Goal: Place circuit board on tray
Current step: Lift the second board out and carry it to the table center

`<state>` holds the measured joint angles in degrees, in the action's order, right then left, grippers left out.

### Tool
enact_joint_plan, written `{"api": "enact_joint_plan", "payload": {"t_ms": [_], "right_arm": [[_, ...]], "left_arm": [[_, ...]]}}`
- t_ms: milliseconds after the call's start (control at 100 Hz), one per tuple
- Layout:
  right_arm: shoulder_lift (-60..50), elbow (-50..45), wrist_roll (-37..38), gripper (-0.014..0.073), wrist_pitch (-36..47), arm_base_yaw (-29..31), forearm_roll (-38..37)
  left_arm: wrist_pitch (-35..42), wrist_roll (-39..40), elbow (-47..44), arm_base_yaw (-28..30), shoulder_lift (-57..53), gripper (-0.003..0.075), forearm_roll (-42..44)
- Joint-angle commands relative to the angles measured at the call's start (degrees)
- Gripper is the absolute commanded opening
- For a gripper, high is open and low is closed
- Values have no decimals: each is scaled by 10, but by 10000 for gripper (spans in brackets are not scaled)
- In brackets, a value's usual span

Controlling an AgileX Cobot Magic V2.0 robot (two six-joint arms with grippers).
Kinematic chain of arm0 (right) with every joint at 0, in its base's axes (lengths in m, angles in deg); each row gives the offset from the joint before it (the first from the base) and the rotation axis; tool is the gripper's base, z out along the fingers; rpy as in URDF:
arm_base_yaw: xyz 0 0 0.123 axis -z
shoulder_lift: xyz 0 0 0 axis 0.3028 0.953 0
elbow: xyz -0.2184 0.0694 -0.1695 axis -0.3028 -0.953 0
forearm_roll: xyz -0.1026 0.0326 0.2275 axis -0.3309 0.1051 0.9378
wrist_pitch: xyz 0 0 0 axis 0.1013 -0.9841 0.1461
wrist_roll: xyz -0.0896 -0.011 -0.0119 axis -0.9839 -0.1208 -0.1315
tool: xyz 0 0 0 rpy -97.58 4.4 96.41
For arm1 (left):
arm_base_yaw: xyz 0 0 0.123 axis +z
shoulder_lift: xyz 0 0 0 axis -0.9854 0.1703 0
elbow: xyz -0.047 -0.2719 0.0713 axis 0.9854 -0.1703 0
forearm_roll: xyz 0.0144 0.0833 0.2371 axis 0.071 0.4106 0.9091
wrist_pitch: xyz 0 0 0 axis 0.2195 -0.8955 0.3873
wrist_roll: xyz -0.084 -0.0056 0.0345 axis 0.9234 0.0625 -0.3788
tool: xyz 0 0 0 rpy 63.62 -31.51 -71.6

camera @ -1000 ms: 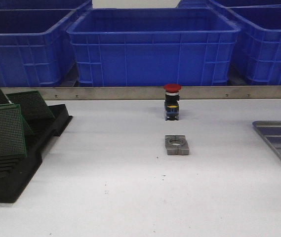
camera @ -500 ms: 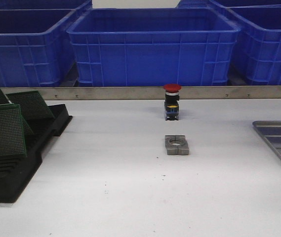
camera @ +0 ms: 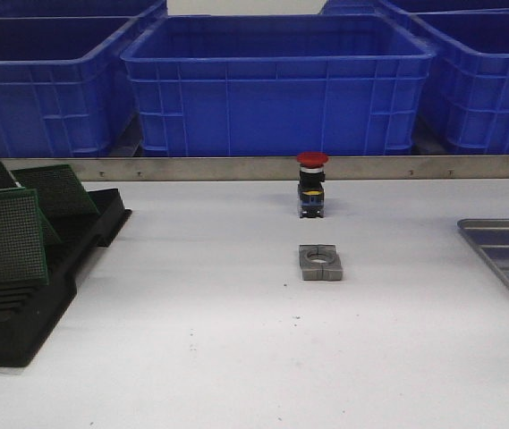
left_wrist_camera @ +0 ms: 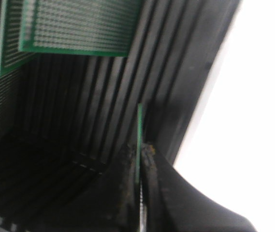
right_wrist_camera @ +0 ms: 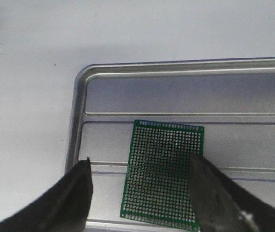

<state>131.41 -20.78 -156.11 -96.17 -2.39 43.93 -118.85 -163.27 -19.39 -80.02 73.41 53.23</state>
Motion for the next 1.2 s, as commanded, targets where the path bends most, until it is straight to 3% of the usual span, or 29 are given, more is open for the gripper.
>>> {"api": "enact_joint_plan", "payload": {"t_ms": [0,210,470,650,860,1000,1190], "right_arm": [[-18,16,-1,464,-5,3,12],[-18,16,-1,464,-24,3,12],[-18,20,-15,464,-115,-15,12],[-18,40,-120,464,-199,-54,12],[-18,46,-290,464,-342,-108,12],[-18,46,-431,464,-430,-145,13],[-18,46,-447,464,-479,-189,35]], "left_arm": [[-4,7,14,0,-41,-17,-38],[-59,7,14,0,-88,-17,-125],[-123,6,14,-4,-91,-17,-402],[-131,1,14,-46,-70,-17,-548],[-130,-2,14,-143,-27,-17,-613],[-129,-87,14,-202,8,-17,-687],[-129,-183,14,-248,35,-17,-788]]}}
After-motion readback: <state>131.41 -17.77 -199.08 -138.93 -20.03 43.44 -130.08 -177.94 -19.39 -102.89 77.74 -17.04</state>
